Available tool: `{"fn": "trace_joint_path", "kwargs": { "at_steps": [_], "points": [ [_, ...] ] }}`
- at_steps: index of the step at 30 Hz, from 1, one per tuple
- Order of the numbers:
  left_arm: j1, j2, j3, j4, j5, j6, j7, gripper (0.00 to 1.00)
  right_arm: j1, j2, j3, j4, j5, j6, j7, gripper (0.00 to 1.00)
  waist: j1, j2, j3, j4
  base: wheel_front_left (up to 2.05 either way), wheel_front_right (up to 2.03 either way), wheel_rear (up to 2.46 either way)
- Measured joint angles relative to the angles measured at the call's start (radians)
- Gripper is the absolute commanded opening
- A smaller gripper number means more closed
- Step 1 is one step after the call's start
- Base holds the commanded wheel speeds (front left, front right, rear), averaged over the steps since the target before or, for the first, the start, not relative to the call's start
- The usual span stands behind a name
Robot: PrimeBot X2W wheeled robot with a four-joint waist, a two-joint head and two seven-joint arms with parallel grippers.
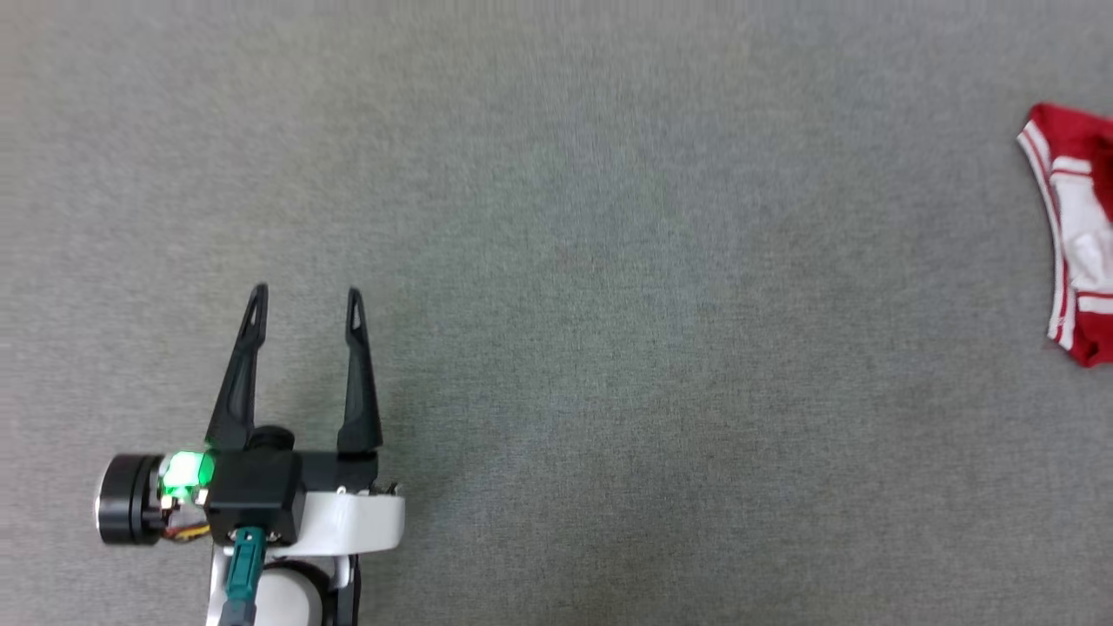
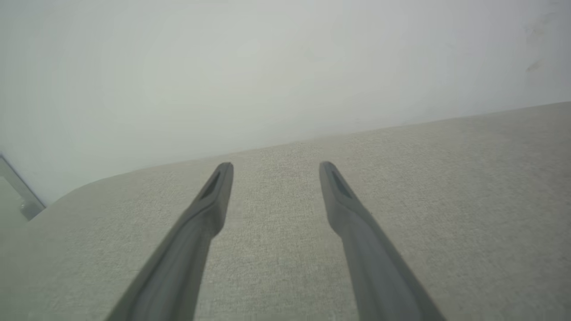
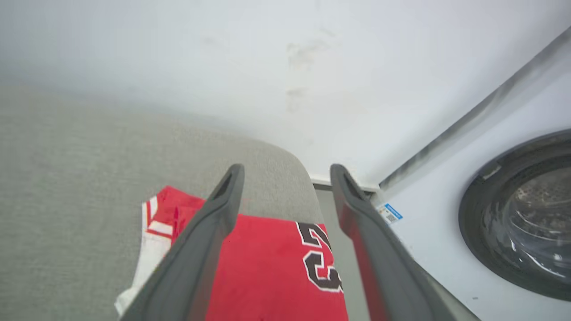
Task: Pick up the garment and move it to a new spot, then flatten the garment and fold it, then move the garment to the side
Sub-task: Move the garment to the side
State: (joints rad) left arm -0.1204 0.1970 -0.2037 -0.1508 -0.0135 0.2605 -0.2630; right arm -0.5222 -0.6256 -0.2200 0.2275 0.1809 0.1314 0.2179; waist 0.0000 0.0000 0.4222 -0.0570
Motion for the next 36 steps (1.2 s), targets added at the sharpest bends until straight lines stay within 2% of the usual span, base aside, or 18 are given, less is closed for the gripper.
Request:
{"fn": "trace_joint_path", "kwargs": {
  "at_steps": [9,14,21,29,36],
  "points": [
    [0.077,-0.012,0.03,0.033,-0.02,-0.007,0.0,1.0,0.09,0.204,0.026,-0.203,-0.073,0.0,-0.25,1.0,-0.0001,0.0,-0.12,0.019,0.0,0.0,0.0],
    [0.105,-0.022,0.039,0.054,-0.026,-0.024,0.0,1.0,0.165,0.311,0.075,-0.255,-0.082,0.0,-0.365,1.0,-0.0002,0.0,-0.177,0.04,0.0,0.0,0.0],
    [0.142,-0.035,0.044,0.087,-0.025,-0.045,0.0,1.0,0.322,0.449,0.139,-0.266,-0.069,0.0,-0.422,1.0,-0.0002,0.0,-0.254,0.073,0.0,0.0,0.0],
    [0.181,-0.04,0.047,0.11,-0.02,-0.068,0.0,1.0,0.457,0.501,0.167,-0.239,-0.057,0.0,-0.449,1.0,-0.0003,0.0,-0.325,0.096,0.0,0.0,0.0],
    [0.205,-0.046,0.055,0.117,-0.028,-0.094,0.0,1.0,0.567,0.539,0.151,-0.242,-0.051,0.0,-0.465,1.0,-0.0002,0.0,-0.369,0.104,0.0,0.0,0.0]
  ]
}}
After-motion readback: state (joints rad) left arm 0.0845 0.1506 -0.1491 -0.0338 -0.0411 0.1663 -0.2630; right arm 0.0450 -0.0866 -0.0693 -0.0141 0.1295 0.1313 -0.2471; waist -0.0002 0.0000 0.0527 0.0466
